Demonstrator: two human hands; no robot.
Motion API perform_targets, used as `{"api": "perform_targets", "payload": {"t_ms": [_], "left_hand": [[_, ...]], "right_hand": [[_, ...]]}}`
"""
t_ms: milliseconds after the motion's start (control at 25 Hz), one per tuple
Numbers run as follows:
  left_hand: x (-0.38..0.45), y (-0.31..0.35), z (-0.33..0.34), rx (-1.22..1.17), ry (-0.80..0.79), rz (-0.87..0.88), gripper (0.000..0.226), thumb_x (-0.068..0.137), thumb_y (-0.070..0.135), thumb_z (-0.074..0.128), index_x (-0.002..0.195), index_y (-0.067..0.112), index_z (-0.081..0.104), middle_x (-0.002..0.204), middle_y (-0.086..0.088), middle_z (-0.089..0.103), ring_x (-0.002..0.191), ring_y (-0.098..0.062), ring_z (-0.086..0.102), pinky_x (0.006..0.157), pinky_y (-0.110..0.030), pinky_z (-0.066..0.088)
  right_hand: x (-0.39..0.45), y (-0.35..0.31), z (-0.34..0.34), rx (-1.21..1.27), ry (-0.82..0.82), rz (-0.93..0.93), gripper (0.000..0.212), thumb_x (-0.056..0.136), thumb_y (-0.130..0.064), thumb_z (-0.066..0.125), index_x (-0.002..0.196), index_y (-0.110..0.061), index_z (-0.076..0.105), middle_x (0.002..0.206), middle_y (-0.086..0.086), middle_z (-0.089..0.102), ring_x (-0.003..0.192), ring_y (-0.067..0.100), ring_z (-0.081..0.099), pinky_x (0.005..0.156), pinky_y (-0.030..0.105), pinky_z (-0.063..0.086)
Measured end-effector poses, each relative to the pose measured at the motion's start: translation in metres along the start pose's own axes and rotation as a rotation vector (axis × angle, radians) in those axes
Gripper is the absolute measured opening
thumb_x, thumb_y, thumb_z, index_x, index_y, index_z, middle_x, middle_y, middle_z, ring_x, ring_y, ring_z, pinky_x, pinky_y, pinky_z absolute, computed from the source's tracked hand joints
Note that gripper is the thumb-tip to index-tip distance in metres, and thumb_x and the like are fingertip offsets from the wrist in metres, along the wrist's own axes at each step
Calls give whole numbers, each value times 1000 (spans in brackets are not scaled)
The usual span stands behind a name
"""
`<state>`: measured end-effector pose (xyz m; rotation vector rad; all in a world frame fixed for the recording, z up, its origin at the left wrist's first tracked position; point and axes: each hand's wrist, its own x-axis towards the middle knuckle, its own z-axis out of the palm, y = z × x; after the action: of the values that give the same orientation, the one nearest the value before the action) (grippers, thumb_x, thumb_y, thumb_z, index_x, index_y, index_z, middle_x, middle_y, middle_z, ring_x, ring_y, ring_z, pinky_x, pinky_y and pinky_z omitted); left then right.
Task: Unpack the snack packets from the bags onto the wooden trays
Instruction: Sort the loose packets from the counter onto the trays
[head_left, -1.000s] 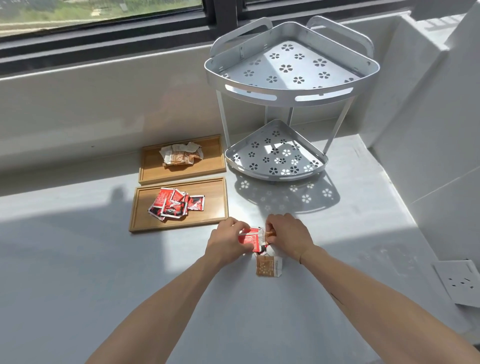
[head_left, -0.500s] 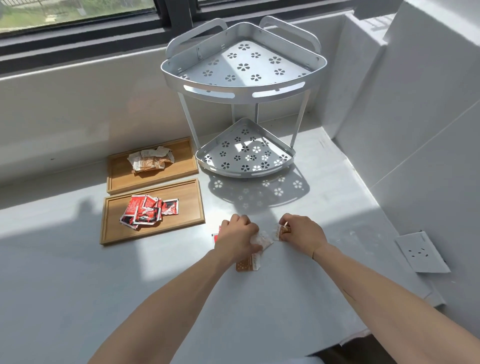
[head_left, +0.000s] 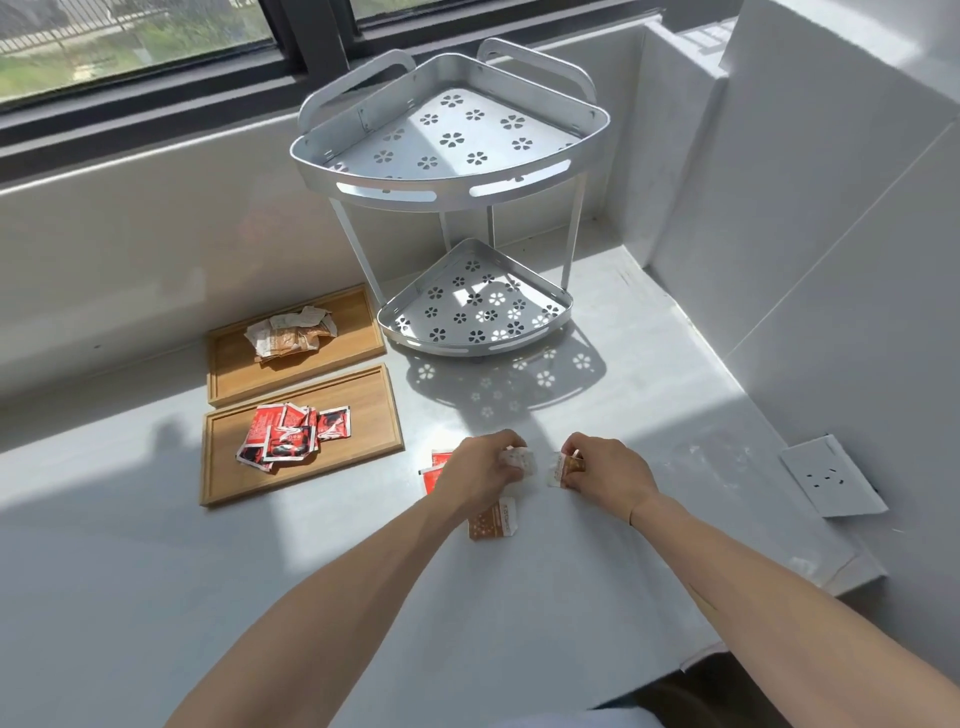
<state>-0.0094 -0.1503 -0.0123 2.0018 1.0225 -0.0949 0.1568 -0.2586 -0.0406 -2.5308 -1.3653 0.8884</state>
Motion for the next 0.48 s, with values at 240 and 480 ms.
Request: {"api": "perform_targets", "payload": {"t_ms": [240, 480], "left_hand": [[-30, -31, 7, 199, -182, -70, 63, 79, 20, 71, 138, 23, 51, 129, -6, 63, 115, -26, 59, 90, -32, 51], [-52, -35, 26, 365, -55, -28, 26, 82, 22, 62, 108, 18, 61, 109, -4, 67, 99, -29, 62, 76, -37, 51]], "right_hand": [[-4, -13, 11, -40, 22, -32, 30, 86, -16, 53, 114, -26, 58, 113, 0, 67, 104, 26, 61, 69, 32, 43], [-16, -19, 18, -35, 21, -43, 29, 87, -17, 52, 114, -25, 58, 112, 2, 67, 104, 26, 60, 72, 33, 43]]}}
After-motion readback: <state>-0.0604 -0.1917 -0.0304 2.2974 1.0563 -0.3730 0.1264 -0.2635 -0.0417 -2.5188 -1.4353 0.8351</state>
